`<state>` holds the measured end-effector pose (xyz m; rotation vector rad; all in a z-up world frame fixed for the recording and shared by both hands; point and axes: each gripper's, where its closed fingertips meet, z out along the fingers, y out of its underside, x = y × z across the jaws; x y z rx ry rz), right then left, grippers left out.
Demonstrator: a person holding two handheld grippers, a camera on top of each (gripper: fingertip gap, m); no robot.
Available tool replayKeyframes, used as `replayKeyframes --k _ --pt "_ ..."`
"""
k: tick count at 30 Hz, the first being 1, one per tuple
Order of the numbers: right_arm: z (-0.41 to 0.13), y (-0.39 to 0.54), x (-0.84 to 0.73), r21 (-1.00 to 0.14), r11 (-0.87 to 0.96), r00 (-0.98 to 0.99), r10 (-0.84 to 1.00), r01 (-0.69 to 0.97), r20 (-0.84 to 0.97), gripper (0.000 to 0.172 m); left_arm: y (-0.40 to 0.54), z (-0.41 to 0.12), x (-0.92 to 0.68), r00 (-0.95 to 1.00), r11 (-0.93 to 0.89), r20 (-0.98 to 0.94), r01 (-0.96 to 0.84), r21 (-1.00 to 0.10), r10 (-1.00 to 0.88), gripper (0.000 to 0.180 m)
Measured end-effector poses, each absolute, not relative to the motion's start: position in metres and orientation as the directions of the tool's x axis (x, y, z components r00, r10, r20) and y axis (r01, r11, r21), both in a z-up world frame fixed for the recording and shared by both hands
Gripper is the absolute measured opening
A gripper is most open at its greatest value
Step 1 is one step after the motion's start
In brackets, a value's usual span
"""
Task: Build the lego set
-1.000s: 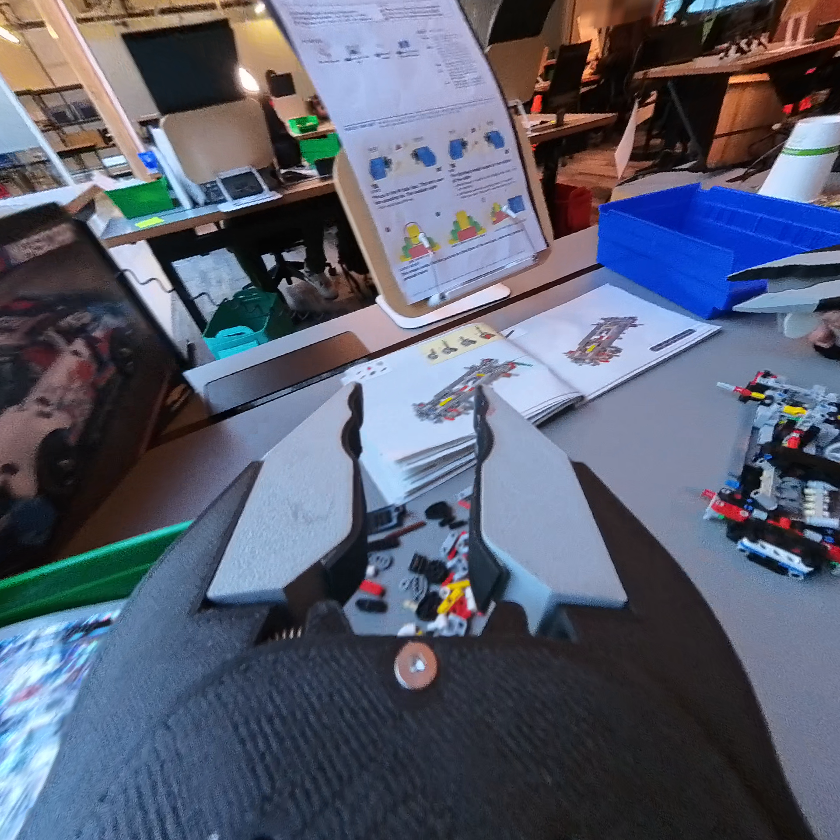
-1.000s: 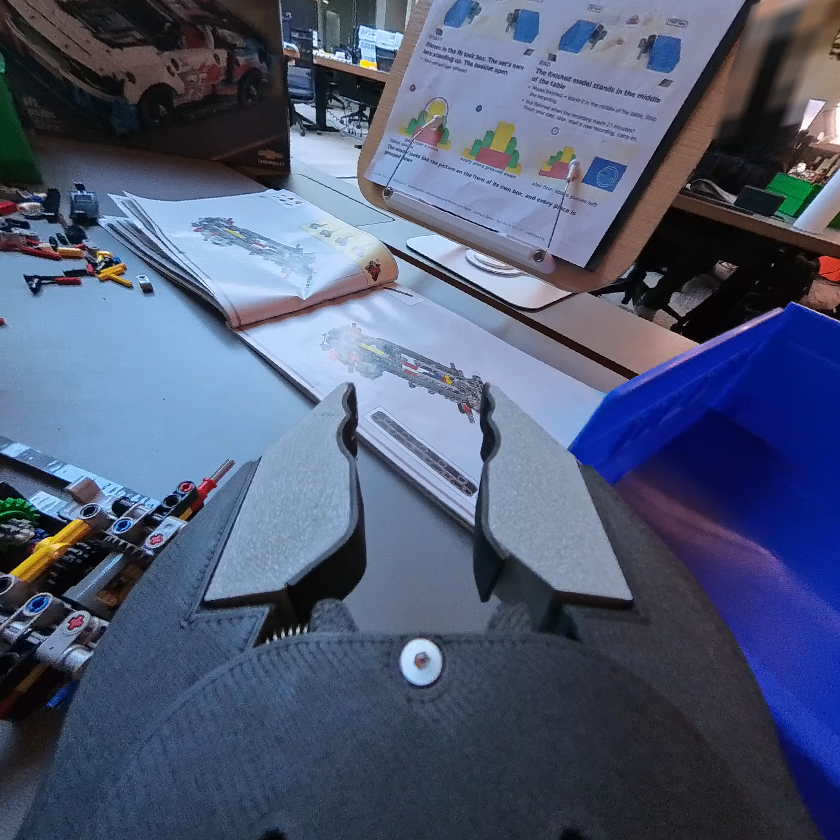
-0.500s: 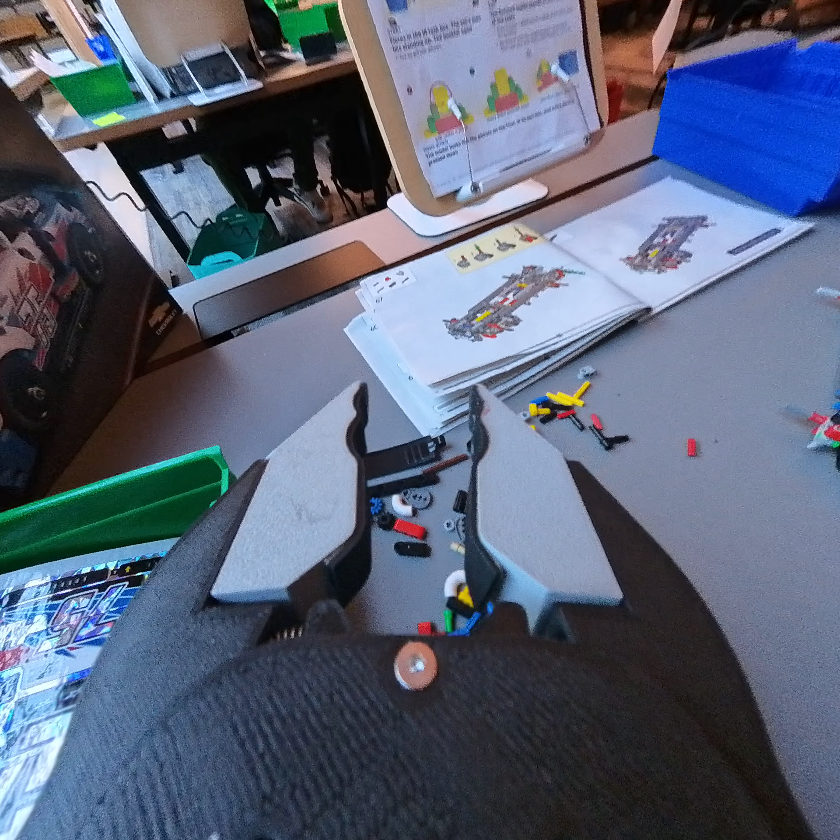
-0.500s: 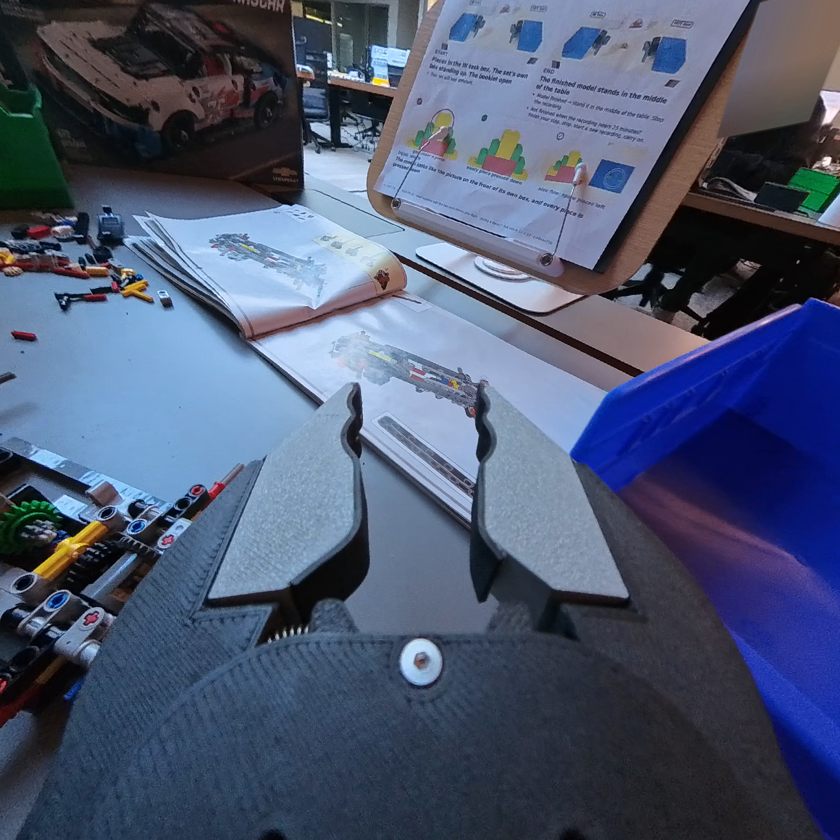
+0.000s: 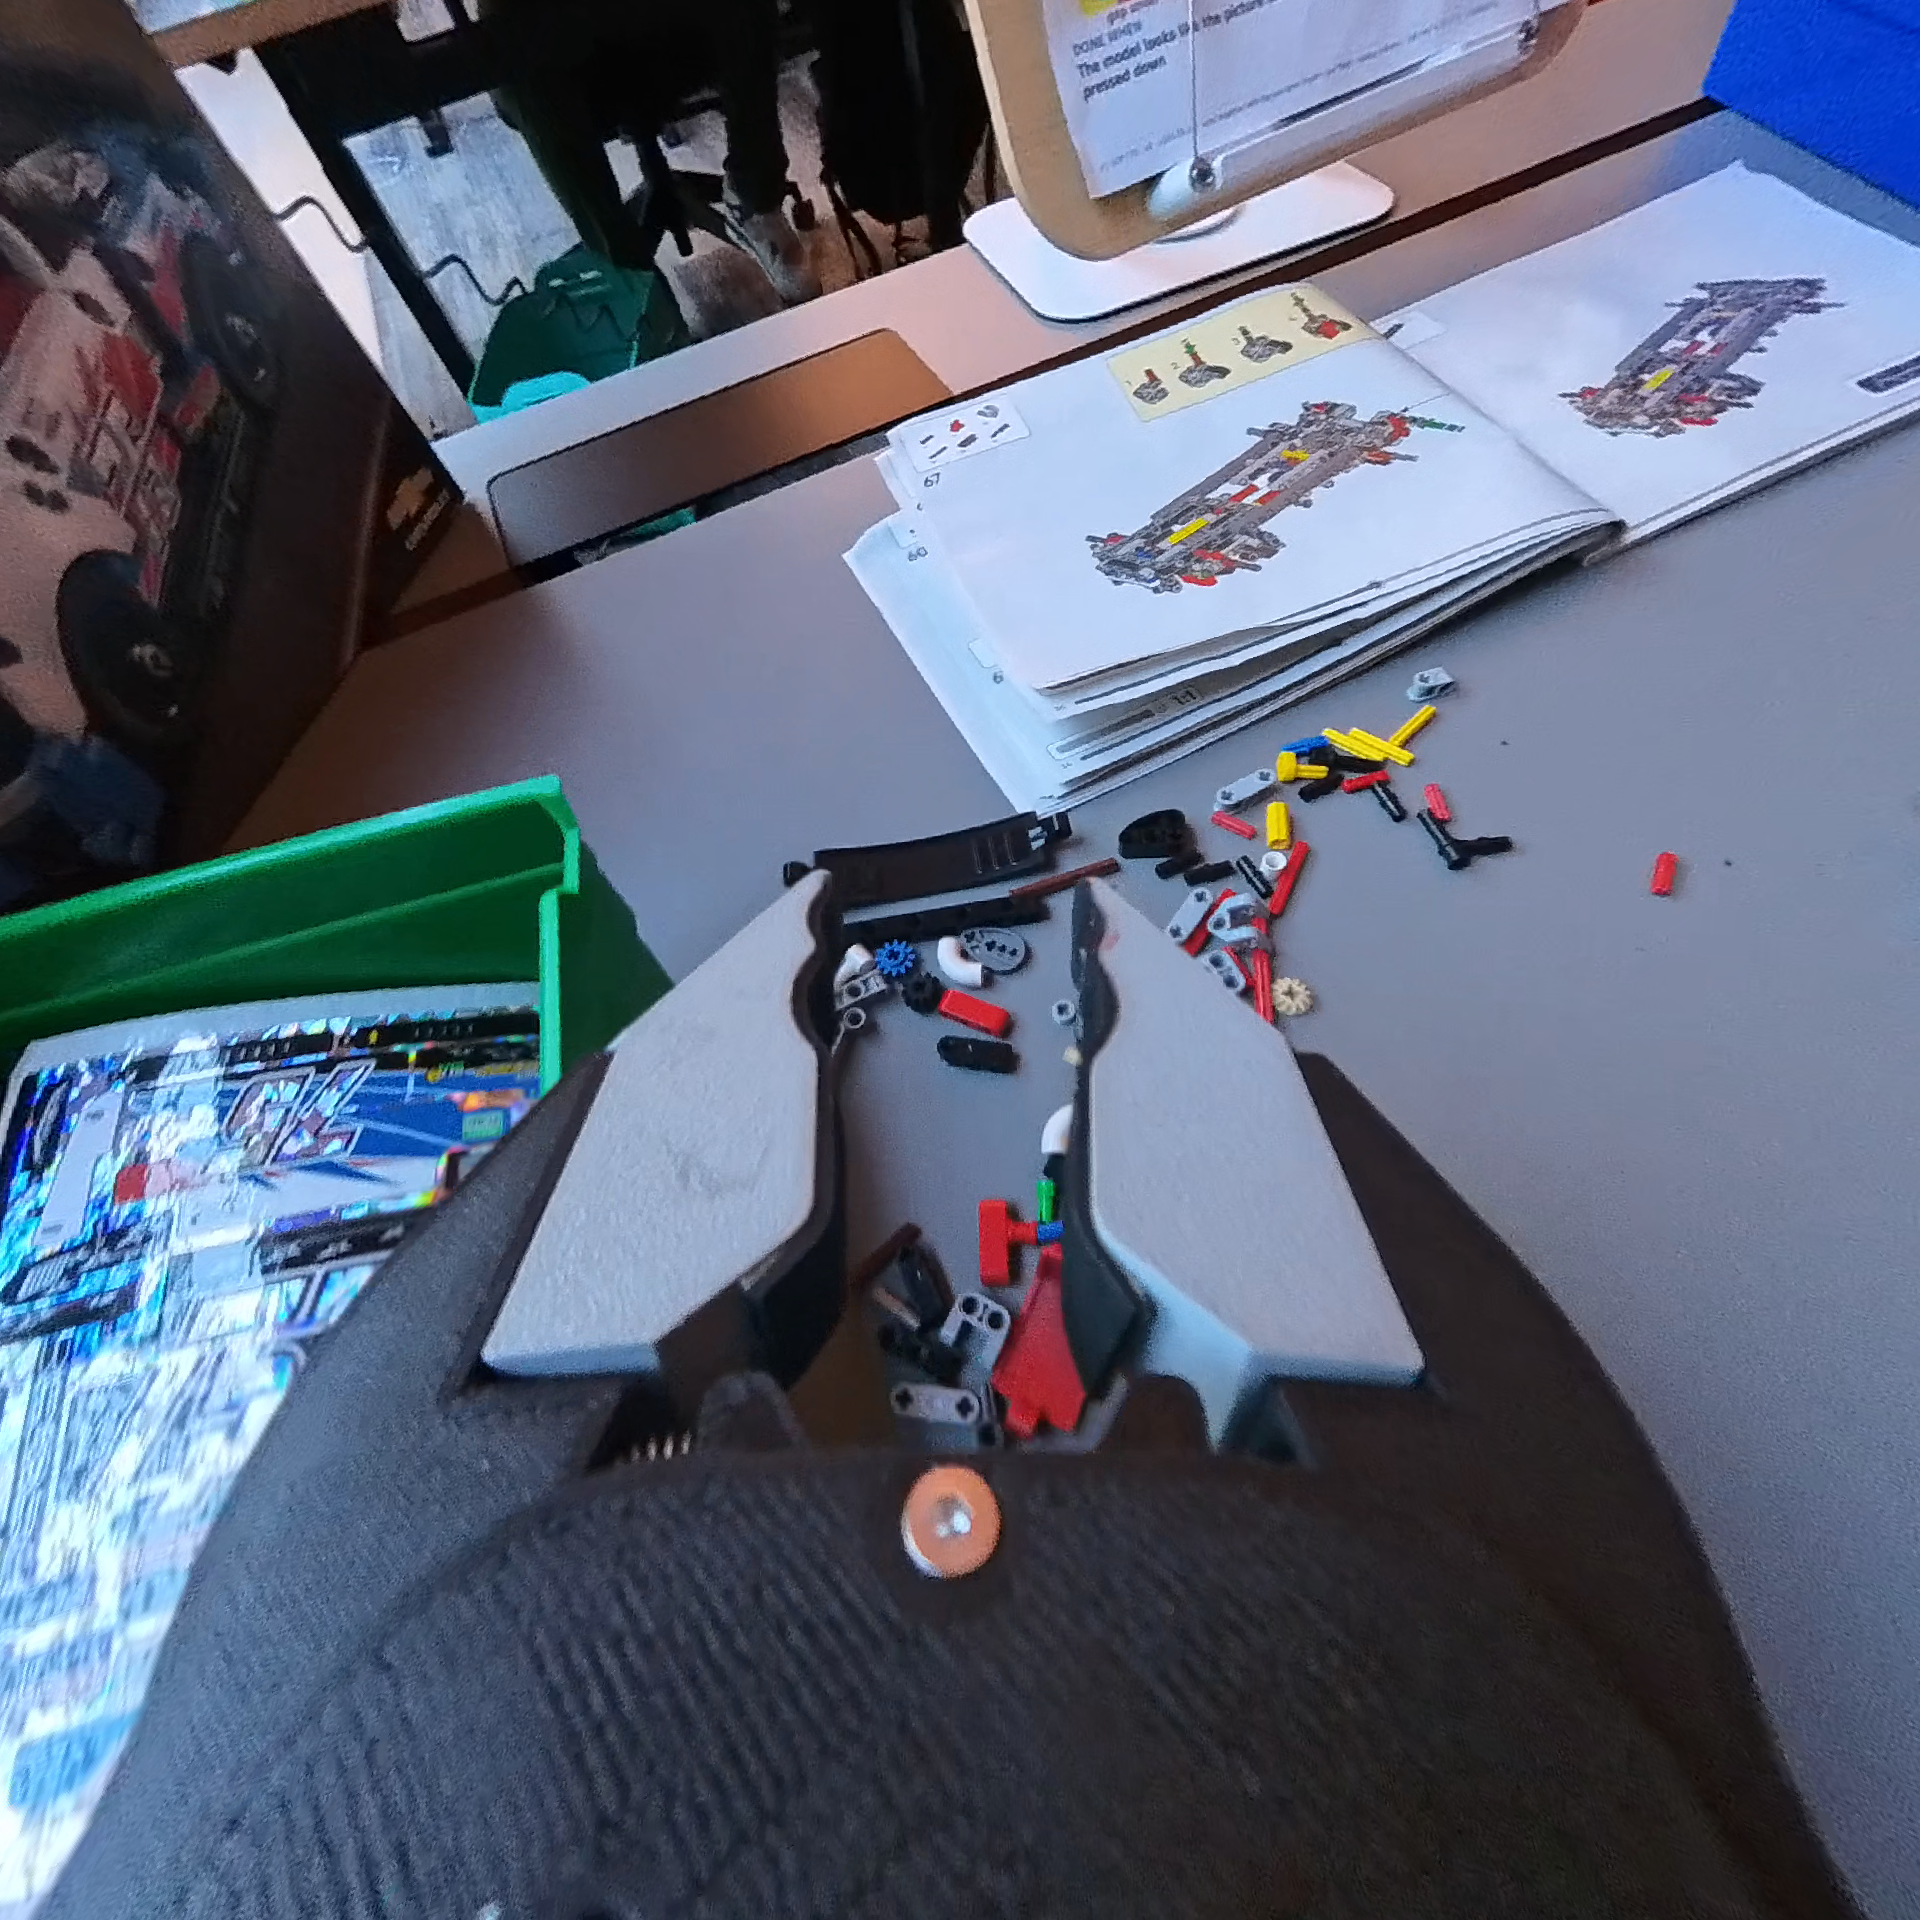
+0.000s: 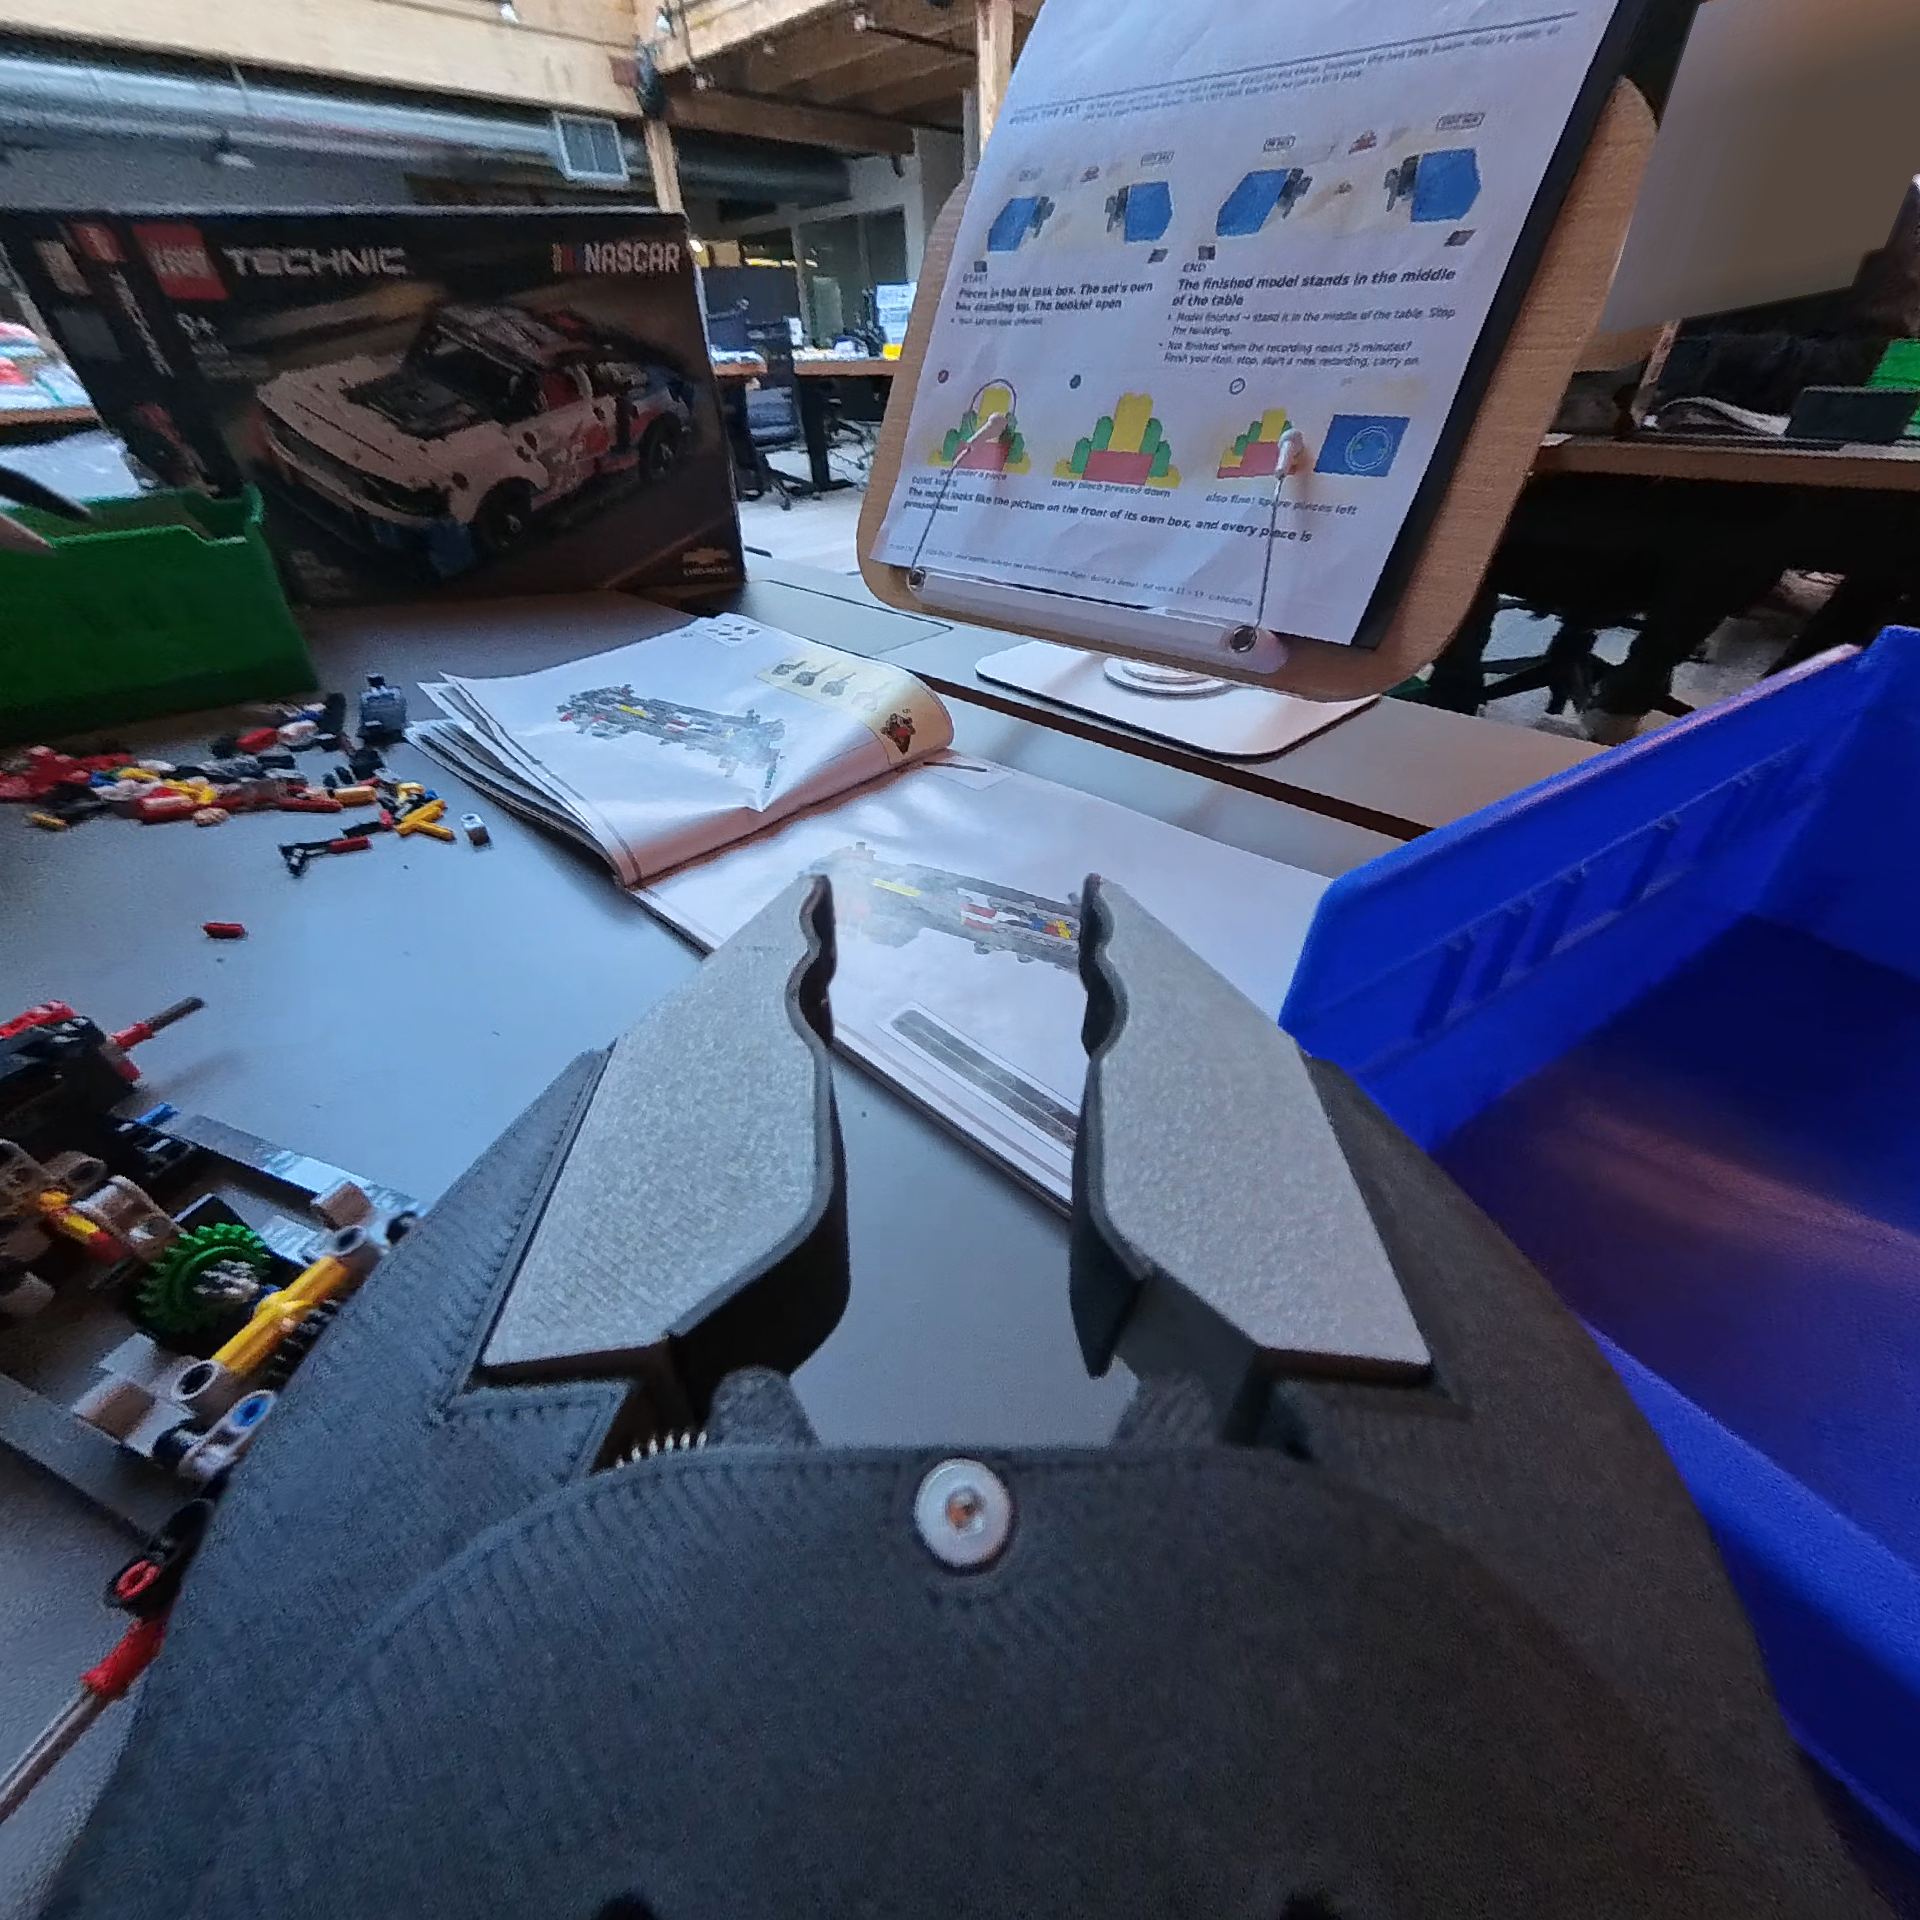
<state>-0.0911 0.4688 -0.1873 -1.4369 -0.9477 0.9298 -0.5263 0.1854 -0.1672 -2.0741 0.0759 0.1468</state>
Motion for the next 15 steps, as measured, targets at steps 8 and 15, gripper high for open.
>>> replayKeyframes --k 8,15 --pt "-0.181 0.463 -0.093 -0.993 -0.118 0.323 0.939 -0.014 -0.116 0.047 0.167 -0.184 -0.511 0.992 -0.523 -0.106 -0.06 -0.85 0.06 0.039" --pt "-0.181 0.462 -0.092 -0.993 -0.119 0.333 0.936 -0.009 -0.115 0.048 0.178 -0.196 -0.48 0.998 -0.539 -0.056 -0.057 -0.841 -0.017 0.038"
